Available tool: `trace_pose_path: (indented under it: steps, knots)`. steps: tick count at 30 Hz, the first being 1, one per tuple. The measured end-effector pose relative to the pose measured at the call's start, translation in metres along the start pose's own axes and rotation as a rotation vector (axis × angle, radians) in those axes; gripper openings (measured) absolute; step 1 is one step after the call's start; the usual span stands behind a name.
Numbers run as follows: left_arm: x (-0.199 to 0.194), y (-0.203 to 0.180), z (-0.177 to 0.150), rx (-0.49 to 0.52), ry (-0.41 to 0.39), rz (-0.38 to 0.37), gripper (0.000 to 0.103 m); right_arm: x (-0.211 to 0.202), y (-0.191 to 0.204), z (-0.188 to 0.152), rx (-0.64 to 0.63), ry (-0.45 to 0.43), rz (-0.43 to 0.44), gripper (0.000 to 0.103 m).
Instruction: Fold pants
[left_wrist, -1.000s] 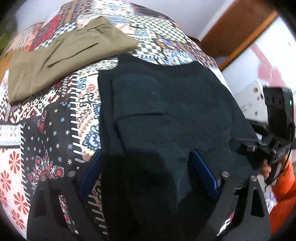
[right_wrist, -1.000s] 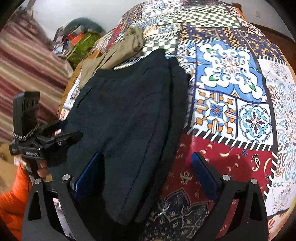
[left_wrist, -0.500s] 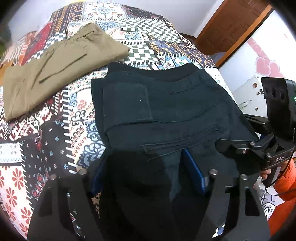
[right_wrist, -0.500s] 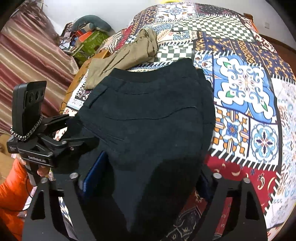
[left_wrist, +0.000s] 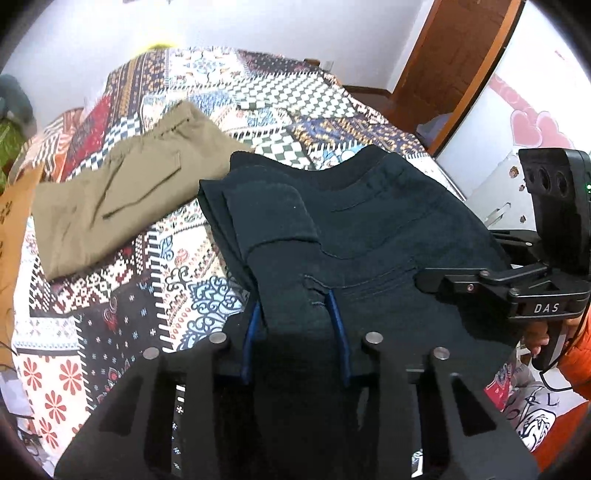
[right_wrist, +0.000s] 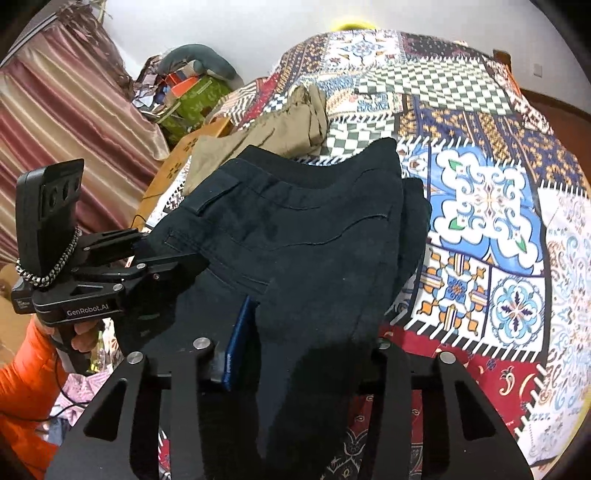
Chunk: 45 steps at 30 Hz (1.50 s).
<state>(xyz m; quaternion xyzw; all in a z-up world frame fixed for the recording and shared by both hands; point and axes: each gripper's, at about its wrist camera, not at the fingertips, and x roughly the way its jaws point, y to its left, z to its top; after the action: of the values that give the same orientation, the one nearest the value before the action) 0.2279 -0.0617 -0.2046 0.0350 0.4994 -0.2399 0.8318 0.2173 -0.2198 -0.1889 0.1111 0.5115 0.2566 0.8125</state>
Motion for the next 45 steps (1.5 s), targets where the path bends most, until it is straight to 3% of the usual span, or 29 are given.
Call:
trace_pose_path:
  steps: [10,20,27,45]
  knots:
    - [-0.039,-0.012,0.018,0.011,-0.132,0.012,0.031,-0.031,0.009,0.019,-0.056,-0.109,-0.004,0.034]
    - [-0.084,0.003,0.04,0.003,-0.289,0.068,0.031,-0.048,0.037,0.061,-0.152,-0.228,0.002,0.034]
    - [-0.105,0.036,0.06,-0.03,-0.365,0.117,0.031,-0.036,0.058,0.099,-0.217,-0.277,0.02,0.034]
    - [-0.1,0.153,0.11,-0.122,-0.436,0.242,0.031,0.039,0.111,0.193,-0.369,-0.311,0.049,0.032]
